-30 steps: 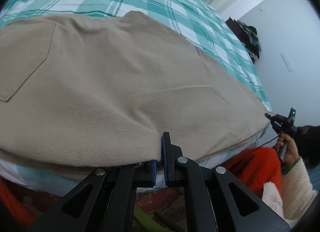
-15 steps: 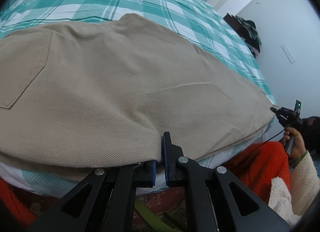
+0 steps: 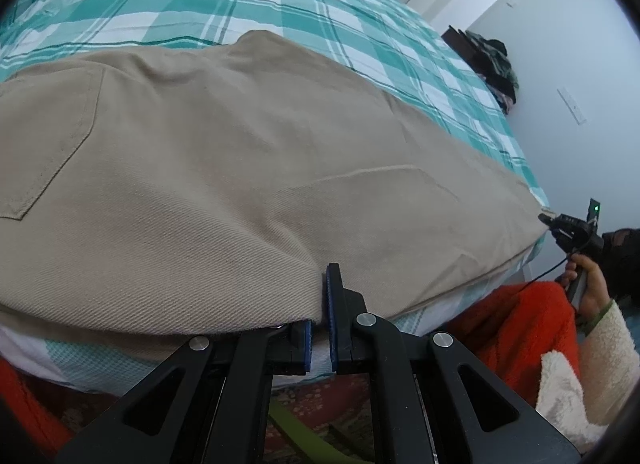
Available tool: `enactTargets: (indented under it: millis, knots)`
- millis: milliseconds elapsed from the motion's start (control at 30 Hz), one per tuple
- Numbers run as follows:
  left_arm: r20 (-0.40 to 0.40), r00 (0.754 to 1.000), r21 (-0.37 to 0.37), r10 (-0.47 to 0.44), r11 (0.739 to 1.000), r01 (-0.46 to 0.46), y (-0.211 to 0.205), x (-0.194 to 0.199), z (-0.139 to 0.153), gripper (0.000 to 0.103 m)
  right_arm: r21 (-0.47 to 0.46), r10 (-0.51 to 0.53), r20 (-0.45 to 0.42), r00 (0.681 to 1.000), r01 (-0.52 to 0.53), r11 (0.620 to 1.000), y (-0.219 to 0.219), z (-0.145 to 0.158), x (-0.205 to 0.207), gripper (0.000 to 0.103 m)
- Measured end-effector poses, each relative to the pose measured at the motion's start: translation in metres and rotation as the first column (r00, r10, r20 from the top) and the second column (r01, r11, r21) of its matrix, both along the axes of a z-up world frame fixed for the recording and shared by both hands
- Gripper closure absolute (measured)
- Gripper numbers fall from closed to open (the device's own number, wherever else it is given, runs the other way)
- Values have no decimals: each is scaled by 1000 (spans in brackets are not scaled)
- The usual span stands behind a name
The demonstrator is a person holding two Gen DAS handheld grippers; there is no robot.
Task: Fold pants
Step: 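Hold the hem with the right gripper and the waistband with the left gripper, then open both grippers and release the trousers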
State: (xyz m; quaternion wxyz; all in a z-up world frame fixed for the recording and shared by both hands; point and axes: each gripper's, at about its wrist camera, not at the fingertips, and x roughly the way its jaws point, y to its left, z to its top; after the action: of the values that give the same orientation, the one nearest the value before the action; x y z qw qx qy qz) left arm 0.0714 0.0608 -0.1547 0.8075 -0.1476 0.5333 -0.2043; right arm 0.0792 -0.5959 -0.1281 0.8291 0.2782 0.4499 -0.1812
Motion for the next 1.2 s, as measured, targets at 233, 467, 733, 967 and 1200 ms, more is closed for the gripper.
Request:
enactTargets:
  millis: [233,467,733,967,1200]
  knots:
    - [10,1000,0,2,1000,-2,0,-2,3,99,-5,2,1,1000,-2,1000,-1,0,-1,98]
    - [0,1000,-13,0,1000,0,3,-1,1,99,-1,2,6,1000,-2,1000,-1,1,-3,98]
    - [-12,1000,-10,-7,1000,7,3,1,-4,99,-11,10,9,1000,-10,1000,2,4,-8,98]
    - [-4,999,86,-48,995,48,-6,-4,6,55,-82,-32,-21,999,30,996,8,12,-13,68]
    - [59,989,182,-137,975,125,-14,-45,42,33,-218,-188,122,975,211,953,-1,50,-59,40]
